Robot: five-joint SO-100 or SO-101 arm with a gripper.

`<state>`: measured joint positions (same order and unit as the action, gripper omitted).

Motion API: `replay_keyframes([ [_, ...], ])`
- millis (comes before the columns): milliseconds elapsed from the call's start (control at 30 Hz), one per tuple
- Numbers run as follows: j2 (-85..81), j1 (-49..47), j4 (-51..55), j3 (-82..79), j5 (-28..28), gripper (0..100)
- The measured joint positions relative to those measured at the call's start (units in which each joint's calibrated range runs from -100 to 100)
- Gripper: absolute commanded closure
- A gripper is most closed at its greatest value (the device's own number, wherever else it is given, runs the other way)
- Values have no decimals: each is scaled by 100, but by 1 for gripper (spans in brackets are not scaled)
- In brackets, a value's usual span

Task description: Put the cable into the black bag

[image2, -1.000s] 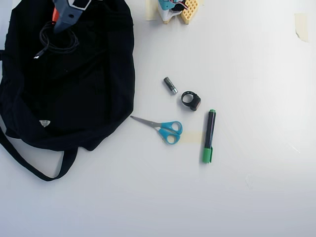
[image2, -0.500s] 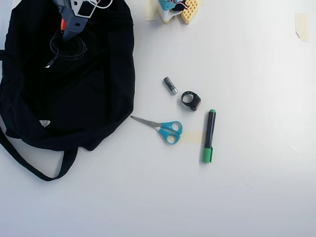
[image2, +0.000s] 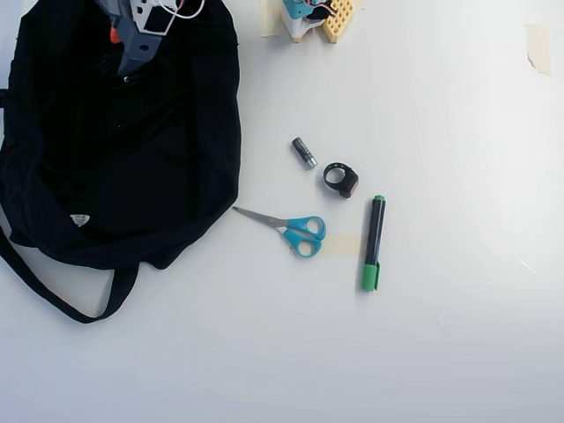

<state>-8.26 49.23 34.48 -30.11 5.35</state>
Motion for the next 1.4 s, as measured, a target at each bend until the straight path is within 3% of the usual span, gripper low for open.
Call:
replay_keyframes([
  [200, -116, -434, 52, 0, 0, 74],
  [300, -913, -478, 1168, -8, 0, 75],
  [367, -1337, -558, 1709, -8, 0, 95],
  [400, -1544, -654, 1915, -8, 5, 98],
  [600, -2997, -1374, 2516, -8, 10, 98],
  [800, -4350, -2888, 2636, -621, 10, 98],
  [1100, -5986, -5114, 2765, -3113, 0, 98],
  [1400, -7680, -5562, 2765, -4906, 0, 98],
])
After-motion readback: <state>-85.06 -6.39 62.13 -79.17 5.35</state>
